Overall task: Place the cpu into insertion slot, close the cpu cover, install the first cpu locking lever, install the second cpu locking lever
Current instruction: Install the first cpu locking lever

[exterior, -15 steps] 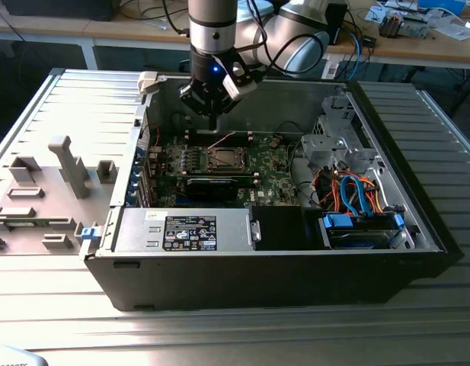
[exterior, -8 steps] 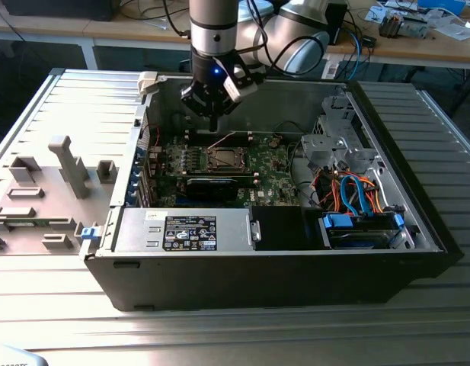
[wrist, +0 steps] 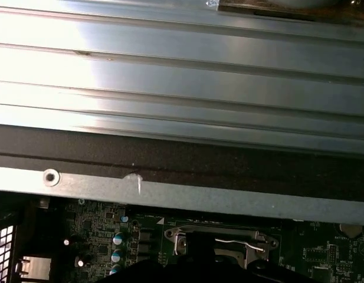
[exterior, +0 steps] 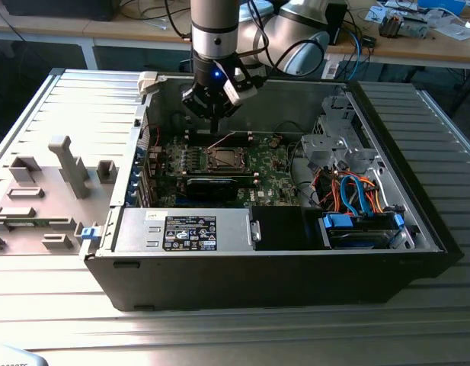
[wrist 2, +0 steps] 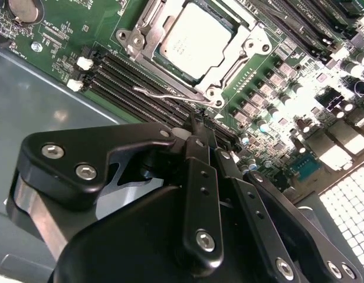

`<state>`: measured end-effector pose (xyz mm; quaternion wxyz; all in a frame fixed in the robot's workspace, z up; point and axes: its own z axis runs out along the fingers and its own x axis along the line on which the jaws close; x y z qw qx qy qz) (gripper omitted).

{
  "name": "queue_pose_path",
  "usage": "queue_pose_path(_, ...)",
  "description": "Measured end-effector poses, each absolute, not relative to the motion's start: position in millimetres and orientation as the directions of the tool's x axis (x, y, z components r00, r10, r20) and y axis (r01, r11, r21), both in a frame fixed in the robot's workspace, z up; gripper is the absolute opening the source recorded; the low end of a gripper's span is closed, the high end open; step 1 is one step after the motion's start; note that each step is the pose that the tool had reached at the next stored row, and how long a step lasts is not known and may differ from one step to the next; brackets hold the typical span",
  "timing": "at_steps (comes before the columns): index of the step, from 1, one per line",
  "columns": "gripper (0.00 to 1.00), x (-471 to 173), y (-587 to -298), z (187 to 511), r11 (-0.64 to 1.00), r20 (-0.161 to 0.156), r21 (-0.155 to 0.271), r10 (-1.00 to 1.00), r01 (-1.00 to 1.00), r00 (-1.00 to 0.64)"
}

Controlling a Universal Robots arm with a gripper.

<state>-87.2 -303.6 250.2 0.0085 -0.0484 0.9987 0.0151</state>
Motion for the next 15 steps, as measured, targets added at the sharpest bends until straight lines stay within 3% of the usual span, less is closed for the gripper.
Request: queue_pose_path(15,0.11,-87.1,-303.5,243.0,0.995,-0.019,0.029,-0.096,-0.097,-0.995)
